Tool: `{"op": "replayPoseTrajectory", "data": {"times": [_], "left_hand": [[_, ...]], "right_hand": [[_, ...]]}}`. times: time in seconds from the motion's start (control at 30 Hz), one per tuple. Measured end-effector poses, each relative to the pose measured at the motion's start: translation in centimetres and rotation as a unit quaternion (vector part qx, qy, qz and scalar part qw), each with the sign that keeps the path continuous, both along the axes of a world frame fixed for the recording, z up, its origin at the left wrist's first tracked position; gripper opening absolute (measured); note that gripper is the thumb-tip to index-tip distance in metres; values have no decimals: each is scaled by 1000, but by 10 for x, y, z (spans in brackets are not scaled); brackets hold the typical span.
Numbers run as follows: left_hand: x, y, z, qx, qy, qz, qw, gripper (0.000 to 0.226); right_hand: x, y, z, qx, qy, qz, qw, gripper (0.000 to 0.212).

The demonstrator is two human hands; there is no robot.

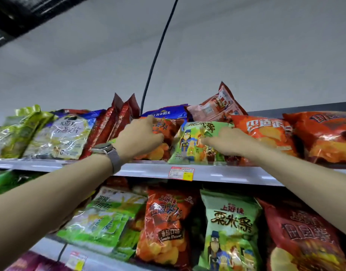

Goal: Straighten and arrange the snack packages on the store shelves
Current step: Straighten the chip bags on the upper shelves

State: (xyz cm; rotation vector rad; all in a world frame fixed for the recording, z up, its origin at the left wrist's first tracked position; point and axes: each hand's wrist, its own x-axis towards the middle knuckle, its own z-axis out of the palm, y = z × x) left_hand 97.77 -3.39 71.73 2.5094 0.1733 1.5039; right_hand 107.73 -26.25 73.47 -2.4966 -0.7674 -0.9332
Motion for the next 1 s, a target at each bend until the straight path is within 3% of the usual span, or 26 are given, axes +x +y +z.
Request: {"op": "replayPoseTrajectory", "data": {"times": [0.07,0.2,0.5,0.57,0.7,0.8,0.9,1.0], "left_hand": [[7,27,4,-28,9,-3,1000,56],[28,55,7,-103,47,-23,993,65],[77,60,10,-191,35,-86,977,105],[84,60,14,-205,42,-112,971,111],[92,62,16,-172,57,-95,979,111],[94,65,17,-170,21,-98,980,98],[82,77,27,-273,-46,-198,940,97],[59,96,47,-401,-112,-338,844,106]], "right_hand": [[4,6,-4,2,63,-16,998,65],[19,15,-12,67,120,16,990,63],[23,11,-22,204,-27,9,979,56],[21,5,-24,219,-63,14,974,45],[19,-7,-23,241,-111,4,964,38],[26,-12,-16,256,-117,-14,959,60],[25,-8,-11,240,-132,-23,961,69],[21,14,-7,226,-120,-4,967,63]]}}
